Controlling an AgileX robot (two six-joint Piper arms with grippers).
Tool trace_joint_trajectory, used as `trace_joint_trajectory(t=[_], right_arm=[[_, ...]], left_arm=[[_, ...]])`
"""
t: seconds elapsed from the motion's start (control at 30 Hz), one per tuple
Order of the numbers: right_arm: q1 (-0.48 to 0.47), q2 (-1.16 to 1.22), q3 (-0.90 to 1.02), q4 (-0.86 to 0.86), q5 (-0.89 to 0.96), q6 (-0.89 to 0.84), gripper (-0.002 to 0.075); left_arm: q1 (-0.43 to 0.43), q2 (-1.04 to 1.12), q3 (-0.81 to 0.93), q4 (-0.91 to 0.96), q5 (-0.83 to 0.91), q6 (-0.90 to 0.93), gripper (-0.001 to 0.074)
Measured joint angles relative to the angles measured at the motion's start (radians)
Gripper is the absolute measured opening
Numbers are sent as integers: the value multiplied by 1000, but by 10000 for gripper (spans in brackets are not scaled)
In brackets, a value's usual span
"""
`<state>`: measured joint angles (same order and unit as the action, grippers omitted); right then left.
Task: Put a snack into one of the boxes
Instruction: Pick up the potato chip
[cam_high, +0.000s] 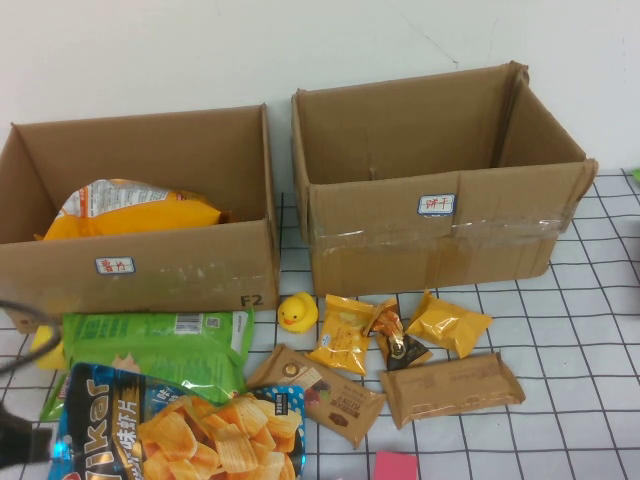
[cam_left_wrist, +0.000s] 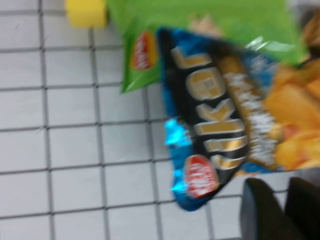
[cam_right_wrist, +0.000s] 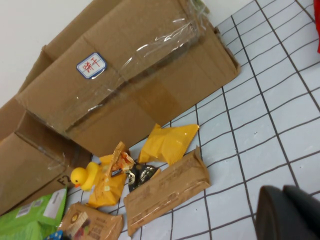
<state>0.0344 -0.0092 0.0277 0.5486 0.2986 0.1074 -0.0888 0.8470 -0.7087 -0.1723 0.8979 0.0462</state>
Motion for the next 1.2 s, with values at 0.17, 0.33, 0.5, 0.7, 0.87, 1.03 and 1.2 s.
trace_joint_trajectory(t=[0.17,0.33,0.5,0.7,0.87,1.03,1.2], right_arm=[[0,0,0,0,0,-2,-1],[0,0,0,2,0,-2,-1],[0,0,0,2,0,-3,-1],[0,0,0,4,0,-18,-1],[0,0,0,4,0,-20,-1],[0,0,0,4,0,-22,-1],[0,0,0,4,0,-22,-1]], left_arm=[[0,190,-44,15,35,-35,393],[0,321,-44,-44,-8,-18,584],[0,387,-44,-53,-101,-18,607],[0,479,-44,-44,-169,-18,609],[32,546,-46,-67,-199,-17,609],[61,601,-50,-207,-218,143,609],[61,636,-52,-376,-227,319,609]])
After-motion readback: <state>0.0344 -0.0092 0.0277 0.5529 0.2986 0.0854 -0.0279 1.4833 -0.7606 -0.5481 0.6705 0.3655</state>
